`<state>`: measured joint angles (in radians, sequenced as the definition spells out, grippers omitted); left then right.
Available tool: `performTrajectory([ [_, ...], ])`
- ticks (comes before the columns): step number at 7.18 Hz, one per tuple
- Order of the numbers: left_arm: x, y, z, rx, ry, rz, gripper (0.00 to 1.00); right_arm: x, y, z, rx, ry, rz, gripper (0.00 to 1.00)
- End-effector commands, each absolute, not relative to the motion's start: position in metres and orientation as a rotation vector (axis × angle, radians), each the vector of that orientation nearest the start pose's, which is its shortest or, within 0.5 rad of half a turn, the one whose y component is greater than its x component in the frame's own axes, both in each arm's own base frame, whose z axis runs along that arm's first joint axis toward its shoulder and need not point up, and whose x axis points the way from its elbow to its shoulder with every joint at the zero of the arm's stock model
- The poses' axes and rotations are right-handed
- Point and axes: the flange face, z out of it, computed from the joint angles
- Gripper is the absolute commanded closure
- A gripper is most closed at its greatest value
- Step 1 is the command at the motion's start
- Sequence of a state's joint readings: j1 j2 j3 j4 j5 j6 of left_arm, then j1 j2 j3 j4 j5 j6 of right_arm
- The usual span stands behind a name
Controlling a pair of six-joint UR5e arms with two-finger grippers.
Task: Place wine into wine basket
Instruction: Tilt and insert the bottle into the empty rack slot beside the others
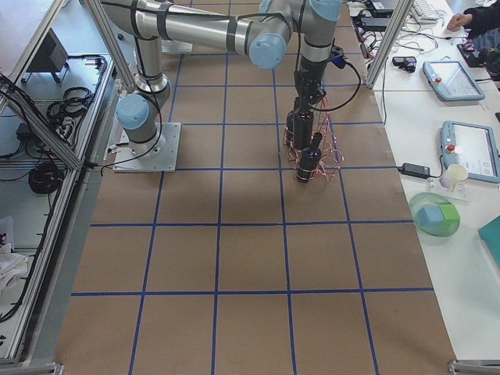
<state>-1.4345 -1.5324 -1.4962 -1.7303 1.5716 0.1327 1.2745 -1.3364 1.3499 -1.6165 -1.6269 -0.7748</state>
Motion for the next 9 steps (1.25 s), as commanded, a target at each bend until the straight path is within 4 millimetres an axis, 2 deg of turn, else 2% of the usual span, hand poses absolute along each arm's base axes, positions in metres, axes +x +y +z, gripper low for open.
performTrajectory([
  [1, -0.085, -0.483, 0.523, -0.079, 3.144, 0.084, 0.35, -0.052, -0.610, 0.463, -0.761, 3.102, 0.032, 1.00],
  [2, -0.109, -0.483, 0.524, -0.099, 3.140, 0.049, 0.31, -0.054, -0.611, 0.458, -0.786, 3.097, 0.052, 1.00],
  [3, -0.119, -0.484, 0.526, -0.082, 3.121, -0.004, 0.28, -0.054, -0.613, 0.456, -0.800, 3.093, 0.061, 1.00],
  [5, -0.120, -0.487, 0.526, -0.062, 3.093, -0.029, 0.28, -0.056, -0.618, 0.446, -0.809, 3.084, 0.078, 1.00],
  [6, -0.121, -0.492, 0.529, -0.057, 3.094, -0.094, 0.26, -0.056, -0.619, 0.443, -0.811, 3.081, 0.088, 1.00],
  [7, -0.122, -0.497, 0.532, -0.060, 3.097, -0.157, 0.19, -0.056, -0.620, 0.441, -0.838, 3.073, 0.085, 1.00],
  [9, -0.122, -0.496, 0.531, -0.056, 3.093, -0.150, 0.15, -0.057, -0.628, 0.428, -0.839, 3.061, 0.094, 1.00],
])
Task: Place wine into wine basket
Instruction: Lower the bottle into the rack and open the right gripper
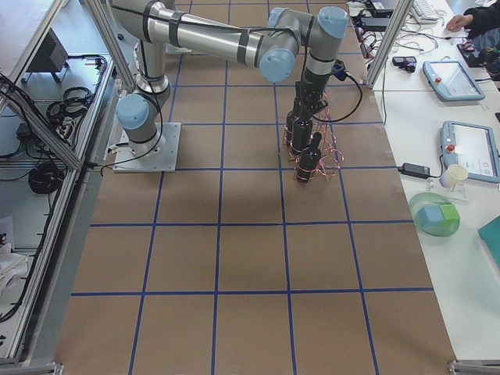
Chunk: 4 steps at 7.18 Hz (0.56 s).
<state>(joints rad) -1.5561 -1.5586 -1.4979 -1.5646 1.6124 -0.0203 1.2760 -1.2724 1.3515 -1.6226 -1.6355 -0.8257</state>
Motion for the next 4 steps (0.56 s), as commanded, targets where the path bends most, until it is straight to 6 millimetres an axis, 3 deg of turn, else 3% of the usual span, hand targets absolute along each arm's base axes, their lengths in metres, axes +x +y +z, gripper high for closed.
performTrajectory([
  [1, -0.1210, -0.4956, 0.5317, -0.060, 3.090, -0.150, 0.13, -0.0580, -0.6300, 0.4242, -0.841, 3.059, 0.098, 1.00],
  [4, -0.1211, -0.4956, 0.5317, -0.060, 3.092, -0.150, 0.12, -0.0571, -0.6352, 0.4146, -0.848, 3.056, 0.112, 1.00],
])
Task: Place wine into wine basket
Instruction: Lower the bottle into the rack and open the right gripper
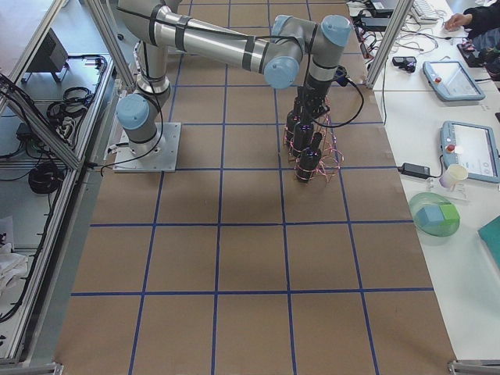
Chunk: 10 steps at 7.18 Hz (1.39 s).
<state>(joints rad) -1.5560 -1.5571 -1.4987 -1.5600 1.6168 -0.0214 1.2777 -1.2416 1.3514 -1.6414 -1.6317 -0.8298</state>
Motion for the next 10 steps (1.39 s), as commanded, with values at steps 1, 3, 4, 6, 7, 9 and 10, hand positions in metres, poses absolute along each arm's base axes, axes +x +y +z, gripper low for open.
performTrajectory([
  [1, -0.121, -0.496, 0.532, -0.060, 3.090, -0.152, 0.12, -0.053, -0.636, 0.414, -0.858, 3.055, 0.113, 1.00],
  [3, -0.121, -0.496, 0.532, -0.060, 3.092, -0.152, 0.12, -0.054, -0.640, 0.407, -0.858, 3.053, 0.123, 1.00],
  [4, -0.121, -0.496, 0.532, -0.060, 3.092, -0.150, 0.12, -0.054, -0.641, 0.401, -0.859, 3.047, 0.133, 1.00],
  [6, -0.121, -0.495, 0.532, -0.060, 3.092, -0.147, 0.12, -0.055, -0.646, 0.390, -0.861, 3.045, 0.125, 1.00],
  [7, -0.122, -0.495, 0.532, -0.058, 3.092, -0.147, 0.12, -0.056, -0.648, 0.386, -0.860, 3.042, 0.131, 1.00],
  [9, -0.122, -0.494, 0.525, -0.058, 3.091, -0.136, 0.12, -0.055, -0.647, 0.386, -0.845, 3.044, 0.133, 1.00],
  [10, -0.122, -0.494, 0.525, -0.058, 3.091, -0.133, 0.12, -0.057, -0.647, 0.386, -0.847, 3.047, 0.137, 0.59],
])
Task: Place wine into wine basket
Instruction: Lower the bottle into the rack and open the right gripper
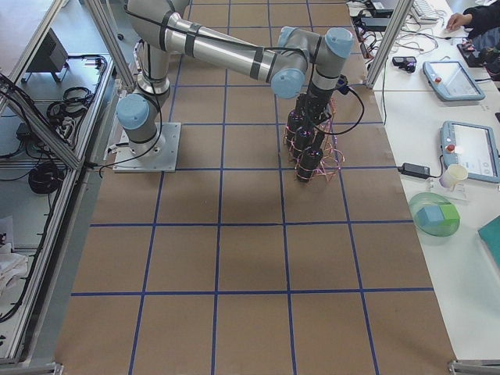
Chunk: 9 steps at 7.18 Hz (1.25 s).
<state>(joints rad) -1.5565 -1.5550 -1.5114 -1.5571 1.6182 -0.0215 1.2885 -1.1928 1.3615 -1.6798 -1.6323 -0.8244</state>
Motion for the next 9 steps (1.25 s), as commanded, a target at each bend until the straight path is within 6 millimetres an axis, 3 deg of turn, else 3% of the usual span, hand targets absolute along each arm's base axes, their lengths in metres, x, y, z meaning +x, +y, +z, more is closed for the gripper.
performTrajectory([
  [1, -0.122, -0.494, 0.525, -0.058, 3.091, -0.133, 0.12, -0.057, -0.646, 0.387, -0.844, 3.048, 0.141, 0.36],
  [3, -0.122, -0.493, 0.525, -0.058, 3.091, -0.136, 0.12, -0.055, -0.639, 0.399, -0.839, 3.058, 0.131, 0.00],
  [5, -0.122, -0.493, 0.525, -0.058, 3.089, -0.135, 0.12, -0.048, -0.609, 0.457, -0.849, 3.120, 0.065, 0.00],
  [6, -0.122, -0.493, 0.525, -0.058, 3.091, -0.136, 0.12, -0.041, -0.586, 0.491, -0.748, 3.158, 0.027, 0.00],
  [9, -0.122, -0.493, 0.525, -0.058, 3.091, -0.135, 0.11, -0.017, -0.524, 0.556, -0.089, 3.192, -0.078, 0.01],
])
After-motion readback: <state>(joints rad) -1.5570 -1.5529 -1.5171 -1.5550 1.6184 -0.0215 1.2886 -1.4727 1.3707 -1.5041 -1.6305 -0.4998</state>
